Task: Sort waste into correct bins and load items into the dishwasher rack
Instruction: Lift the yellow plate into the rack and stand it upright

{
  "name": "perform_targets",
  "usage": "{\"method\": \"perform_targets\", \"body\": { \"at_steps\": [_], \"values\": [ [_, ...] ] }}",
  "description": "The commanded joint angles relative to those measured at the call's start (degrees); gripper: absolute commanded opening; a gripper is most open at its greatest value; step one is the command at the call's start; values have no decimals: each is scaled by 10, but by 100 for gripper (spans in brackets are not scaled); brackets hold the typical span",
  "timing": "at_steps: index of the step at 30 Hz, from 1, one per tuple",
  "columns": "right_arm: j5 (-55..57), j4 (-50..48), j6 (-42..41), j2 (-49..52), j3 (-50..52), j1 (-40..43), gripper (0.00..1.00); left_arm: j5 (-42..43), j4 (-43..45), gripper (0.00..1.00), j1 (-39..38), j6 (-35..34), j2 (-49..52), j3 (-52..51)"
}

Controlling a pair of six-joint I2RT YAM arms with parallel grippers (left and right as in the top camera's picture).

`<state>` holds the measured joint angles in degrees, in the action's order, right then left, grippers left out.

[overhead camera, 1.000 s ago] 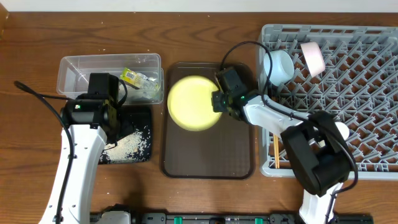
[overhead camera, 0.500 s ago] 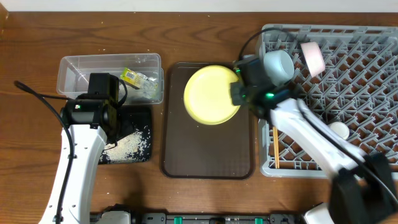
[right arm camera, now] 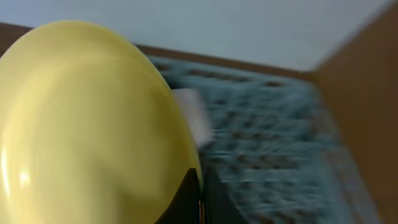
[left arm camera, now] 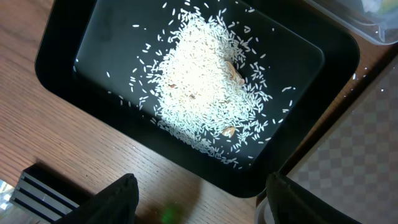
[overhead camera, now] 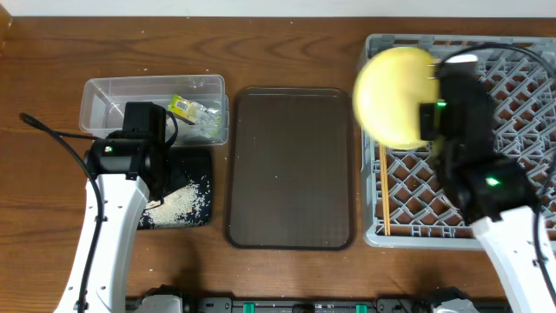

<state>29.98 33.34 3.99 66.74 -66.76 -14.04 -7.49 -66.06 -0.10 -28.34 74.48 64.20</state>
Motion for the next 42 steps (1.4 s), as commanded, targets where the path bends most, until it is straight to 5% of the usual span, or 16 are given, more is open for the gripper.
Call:
{"method": "perform_targets", "body": {
  "at_steps": [1,5,11,26,30,37,42],
  "values": [
    [92,1,125,-11,1,38,1,-5,-3,69,2,-3,0,-2],
    [134,2,219,1,1,81,1,-5,-3,69,2,-3,0,-2],
    [140,14,233,42,1,108,1,-5,-3,69,2,-3,0,-2],
    [57,63,86,147,1,106,3,-5,-3,69,2,-3,0,-2],
    [-13,61,43,142,1,106,38,-5,-3,69,2,-3,0,-2],
    [-52,75,-48,109,1,107,66,16,-4,74,2,-2,0,-2],
    [-145,94,-92,50,1,132,73,85,31,76,-5,66,0,-2]
  ]
}}
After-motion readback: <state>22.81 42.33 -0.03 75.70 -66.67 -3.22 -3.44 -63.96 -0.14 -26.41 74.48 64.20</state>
